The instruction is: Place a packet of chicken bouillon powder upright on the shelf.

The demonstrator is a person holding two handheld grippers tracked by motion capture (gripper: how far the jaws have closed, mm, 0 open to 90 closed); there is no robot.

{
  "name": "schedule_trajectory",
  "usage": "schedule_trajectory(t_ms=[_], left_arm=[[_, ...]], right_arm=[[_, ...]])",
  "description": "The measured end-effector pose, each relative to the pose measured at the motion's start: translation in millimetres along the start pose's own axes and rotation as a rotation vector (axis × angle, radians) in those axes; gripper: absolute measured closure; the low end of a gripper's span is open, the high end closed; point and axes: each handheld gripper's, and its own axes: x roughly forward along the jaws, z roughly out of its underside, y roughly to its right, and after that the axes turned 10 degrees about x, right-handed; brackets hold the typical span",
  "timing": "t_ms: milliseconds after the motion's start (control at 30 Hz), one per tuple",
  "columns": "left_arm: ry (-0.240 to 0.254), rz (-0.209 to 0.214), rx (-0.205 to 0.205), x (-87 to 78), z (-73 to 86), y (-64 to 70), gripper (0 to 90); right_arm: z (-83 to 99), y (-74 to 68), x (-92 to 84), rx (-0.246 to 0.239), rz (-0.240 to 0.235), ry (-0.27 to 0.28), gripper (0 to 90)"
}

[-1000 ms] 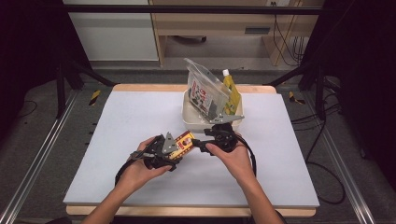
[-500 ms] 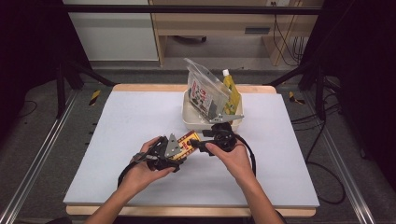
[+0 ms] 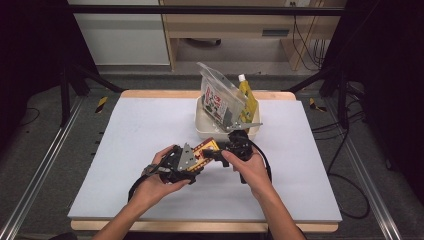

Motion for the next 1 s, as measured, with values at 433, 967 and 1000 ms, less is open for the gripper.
schedule_trajectory(t_ms=[433,967,1000], left_arm=[[0.014,-0.008,-0.01,4.7,1.1,1.0,31.6],[-0.001,0.022,-0.152,2.6,20.2,-12.2,17.1],[-0.001,0.022,-0.152,2.6,20.2,-12.2,16.9]], right_arm=[[-0.3,2.0,-5.0,0.066,-0.097,0.021,61.4],[-4.1,0.5,-37.1,-0.012,0.163,0.067,67.7],[-4.1,0.5,-37.1,-0.012,0.163,0.067,67.7]])
